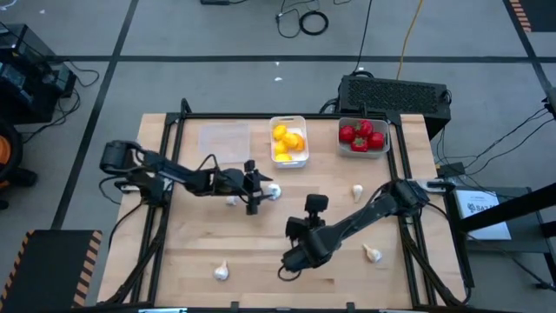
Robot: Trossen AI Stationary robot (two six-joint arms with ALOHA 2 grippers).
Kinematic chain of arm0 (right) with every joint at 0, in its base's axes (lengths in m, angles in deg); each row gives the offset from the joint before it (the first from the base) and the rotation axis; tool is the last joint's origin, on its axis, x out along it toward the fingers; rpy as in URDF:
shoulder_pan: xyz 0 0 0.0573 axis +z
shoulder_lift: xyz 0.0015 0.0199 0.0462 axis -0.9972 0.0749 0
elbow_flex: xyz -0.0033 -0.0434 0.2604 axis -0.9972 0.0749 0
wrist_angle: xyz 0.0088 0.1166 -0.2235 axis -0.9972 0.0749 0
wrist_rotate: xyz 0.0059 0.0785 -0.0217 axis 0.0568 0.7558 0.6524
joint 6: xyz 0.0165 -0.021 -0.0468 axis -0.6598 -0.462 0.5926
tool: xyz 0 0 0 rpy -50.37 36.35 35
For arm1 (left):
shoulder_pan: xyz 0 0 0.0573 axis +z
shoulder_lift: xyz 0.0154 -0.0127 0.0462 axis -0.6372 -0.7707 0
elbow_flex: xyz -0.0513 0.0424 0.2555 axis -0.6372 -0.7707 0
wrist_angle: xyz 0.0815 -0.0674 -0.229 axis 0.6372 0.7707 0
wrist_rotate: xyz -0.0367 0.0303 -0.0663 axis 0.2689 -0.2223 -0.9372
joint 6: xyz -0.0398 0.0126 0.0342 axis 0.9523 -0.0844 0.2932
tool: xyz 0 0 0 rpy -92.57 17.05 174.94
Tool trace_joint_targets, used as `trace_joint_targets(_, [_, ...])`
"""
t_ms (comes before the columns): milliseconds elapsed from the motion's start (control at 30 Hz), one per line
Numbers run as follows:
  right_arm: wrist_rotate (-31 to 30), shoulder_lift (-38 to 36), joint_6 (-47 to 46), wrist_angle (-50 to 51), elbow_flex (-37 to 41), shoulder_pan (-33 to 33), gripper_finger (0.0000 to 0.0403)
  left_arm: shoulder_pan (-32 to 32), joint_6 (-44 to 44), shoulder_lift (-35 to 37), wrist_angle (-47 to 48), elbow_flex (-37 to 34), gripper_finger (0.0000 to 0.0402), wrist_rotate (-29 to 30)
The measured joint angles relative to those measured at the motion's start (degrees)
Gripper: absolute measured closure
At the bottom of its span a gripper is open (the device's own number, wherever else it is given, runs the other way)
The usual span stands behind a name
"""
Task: Sort produce into baskets
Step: Put the garlic into the transparent bin
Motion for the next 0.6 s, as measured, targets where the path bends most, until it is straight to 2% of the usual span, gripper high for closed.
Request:
trace_joint_targets(167, [0.22,0.0,-6.28,-3.86,7.5,-0.56,0.0129,0.75,-0.01,-4.27,-4.56,0.05,0.0146,-1.56])
trace_joint_targets(467, [0.09,0.02,-5.49,-11.97,11.42,-0.8,0.0129,0.86,1.51,-7.86,-5.78,3.23,0.0146,-3.91])
trace_joint_targets(600, [-2.75,0.02,-1.17,-19.63,12.36,-0.82,0.0146,0.87,1.56,-8.19,-4.13,3.23,0.0146,-3.92])
